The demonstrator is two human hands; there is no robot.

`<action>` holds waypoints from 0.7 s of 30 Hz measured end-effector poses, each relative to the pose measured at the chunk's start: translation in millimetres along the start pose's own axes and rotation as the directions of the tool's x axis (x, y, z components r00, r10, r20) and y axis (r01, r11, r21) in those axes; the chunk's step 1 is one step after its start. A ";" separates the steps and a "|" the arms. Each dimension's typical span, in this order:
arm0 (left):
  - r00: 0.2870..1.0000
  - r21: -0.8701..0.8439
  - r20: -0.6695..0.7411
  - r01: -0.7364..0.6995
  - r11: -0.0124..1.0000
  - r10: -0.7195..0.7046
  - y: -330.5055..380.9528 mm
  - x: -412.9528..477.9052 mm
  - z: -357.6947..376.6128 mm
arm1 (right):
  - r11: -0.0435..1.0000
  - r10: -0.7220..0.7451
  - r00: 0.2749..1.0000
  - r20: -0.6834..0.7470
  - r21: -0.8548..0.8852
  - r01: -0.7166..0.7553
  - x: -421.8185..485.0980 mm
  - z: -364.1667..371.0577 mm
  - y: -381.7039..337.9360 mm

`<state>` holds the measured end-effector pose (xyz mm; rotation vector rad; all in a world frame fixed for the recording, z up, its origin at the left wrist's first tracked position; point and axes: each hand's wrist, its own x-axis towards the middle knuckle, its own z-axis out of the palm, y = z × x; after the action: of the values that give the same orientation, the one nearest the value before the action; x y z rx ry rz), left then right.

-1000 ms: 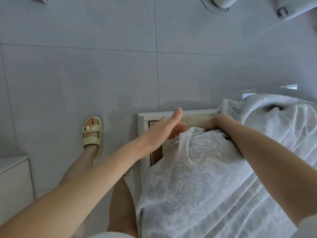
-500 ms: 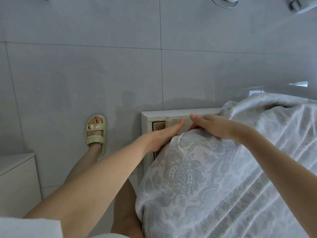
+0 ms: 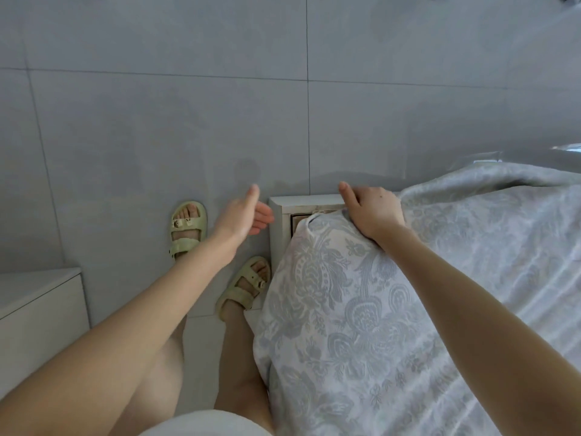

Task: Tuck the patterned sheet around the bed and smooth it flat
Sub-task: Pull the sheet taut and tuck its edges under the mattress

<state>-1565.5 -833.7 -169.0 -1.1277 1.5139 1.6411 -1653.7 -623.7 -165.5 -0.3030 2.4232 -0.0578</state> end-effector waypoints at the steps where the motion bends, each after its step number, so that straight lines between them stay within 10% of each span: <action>1: 0.999 -0.025 -0.038 0.018 1.000 -0.019 -12.5 -4.9 -6.1 | 1.000 -0.016 0.997 -0.074 -0.002 0.016 0.7 2.5 0.4; 15: 0.977 -0.017 -0.024 0.211 0.977 -0.212 -150.9 -79.0 -1.6 | 0.991 -0.073 0.858 -0.508 -0.131 0.007 -11.2 -0.1 -15.9; 18: 0.960 -0.011 0.115 0.257 0.966 -0.254 -174.0 -87.5 6.5 | 0.940 -0.308 0.727 -0.614 -0.080 0.331 -53.9 -9.3 -37.8; 21: 0.943 -0.051 0.230 0.259 0.965 -0.241 -189.4 -97.6 17.8 | 0.743 -0.664 0.686 -0.297 -0.156 0.651 -100.4 5.0 -68.9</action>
<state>-1358.7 -779.5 -166.7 -1.0890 1.1232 1.6027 -1562.4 -667.2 -97.4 -1.2771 2.5106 -0.4173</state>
